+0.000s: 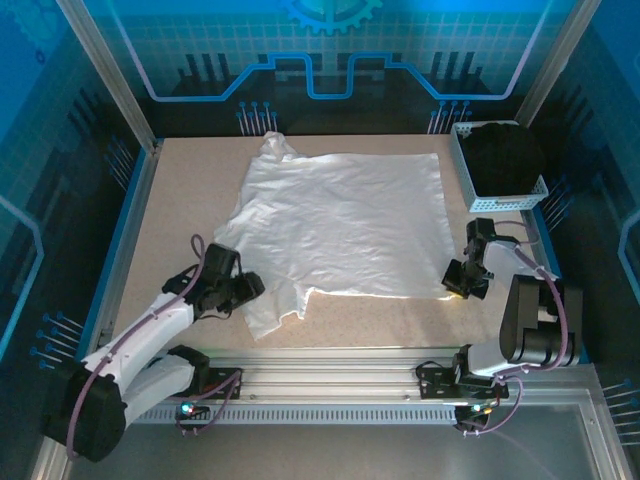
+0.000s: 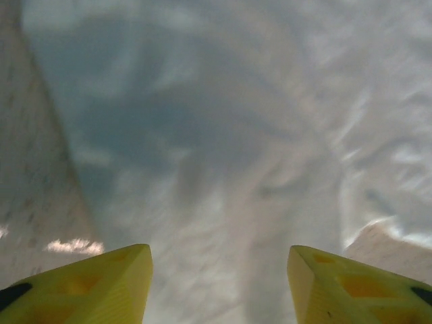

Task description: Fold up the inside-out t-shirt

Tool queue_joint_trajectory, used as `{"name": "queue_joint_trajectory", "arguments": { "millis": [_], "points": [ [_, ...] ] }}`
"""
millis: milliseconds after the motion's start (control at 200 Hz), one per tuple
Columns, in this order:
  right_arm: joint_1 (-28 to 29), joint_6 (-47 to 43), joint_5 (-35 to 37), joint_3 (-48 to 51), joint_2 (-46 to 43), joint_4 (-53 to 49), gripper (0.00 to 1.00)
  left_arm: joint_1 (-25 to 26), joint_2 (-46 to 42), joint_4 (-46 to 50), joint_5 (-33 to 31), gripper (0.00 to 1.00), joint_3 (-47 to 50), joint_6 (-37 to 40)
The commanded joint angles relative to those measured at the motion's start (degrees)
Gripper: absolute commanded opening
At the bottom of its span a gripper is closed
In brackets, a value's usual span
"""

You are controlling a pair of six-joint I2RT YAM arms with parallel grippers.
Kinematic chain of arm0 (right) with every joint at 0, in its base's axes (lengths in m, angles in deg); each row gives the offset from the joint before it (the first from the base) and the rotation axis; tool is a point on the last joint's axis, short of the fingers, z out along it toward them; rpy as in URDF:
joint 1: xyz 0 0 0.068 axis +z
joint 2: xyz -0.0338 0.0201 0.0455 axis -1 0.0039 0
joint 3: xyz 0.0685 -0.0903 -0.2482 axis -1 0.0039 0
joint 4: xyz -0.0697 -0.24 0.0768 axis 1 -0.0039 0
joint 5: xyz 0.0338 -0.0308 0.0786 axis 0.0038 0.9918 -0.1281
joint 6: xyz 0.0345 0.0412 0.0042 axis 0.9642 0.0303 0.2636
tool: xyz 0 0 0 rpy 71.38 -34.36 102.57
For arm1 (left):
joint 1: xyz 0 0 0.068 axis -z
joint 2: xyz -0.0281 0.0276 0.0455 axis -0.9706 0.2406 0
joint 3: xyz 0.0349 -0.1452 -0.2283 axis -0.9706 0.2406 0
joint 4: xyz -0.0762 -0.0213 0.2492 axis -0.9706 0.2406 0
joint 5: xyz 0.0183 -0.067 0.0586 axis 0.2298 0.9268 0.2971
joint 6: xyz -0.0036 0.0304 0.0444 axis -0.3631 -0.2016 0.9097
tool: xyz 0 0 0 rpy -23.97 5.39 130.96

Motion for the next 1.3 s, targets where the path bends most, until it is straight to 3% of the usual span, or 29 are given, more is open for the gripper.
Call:
{"name": "queue_joint_trajectory", "arguments": {
  "millis": [0, 255, 545, 810, 980, 1165, 1296],
  "points": [
    [0.62, -0.70, -1.72, 0.94, -2.21, 0.48, 0.02, 4.82, -1.24, 10.03, -3.66, 0.54, 2.05, -4.97],
    [0.60, -1.38, -3.36, 1.34, -3.04, 1.44, 0.01, 17.23, 2.19, 15.49, -6.66, 0.51, 0.86, -10.34],
    [0.53, -1.57, -4.11, 1.67, -3.27, 1.79, 0.01, 20.69, 12.37, 10.57, -8.11, 0.45, -2.21, -5.76],
    [0.52, -1.55, -4.02, 1.63, -3.84, 1.80, 0.01, 22.26, 16.89, 5.75, -7.79, 0.24, -3.33, -3.51],
    [0.65, -1.41, -4.02, 1.92, -4.66, 1.73, 0.00, 22.28, 14.53, 7.44, -9.33, 0.00, -2.71, -3.91],
    [0.42, -0.97, -3.58, 1.84, -5.13, 1.46, 0.00, 21.02, 5.03, 14.82, -11.14, 0.00, -2.36, -7.29],
    [-0.26, -1.27, -3.16, 1.20, -6.40, 1.11, 0.00, 14.13, -2.75, 18.66, -9.32, 0.00, -5.39, -4.78]
  ]
}}
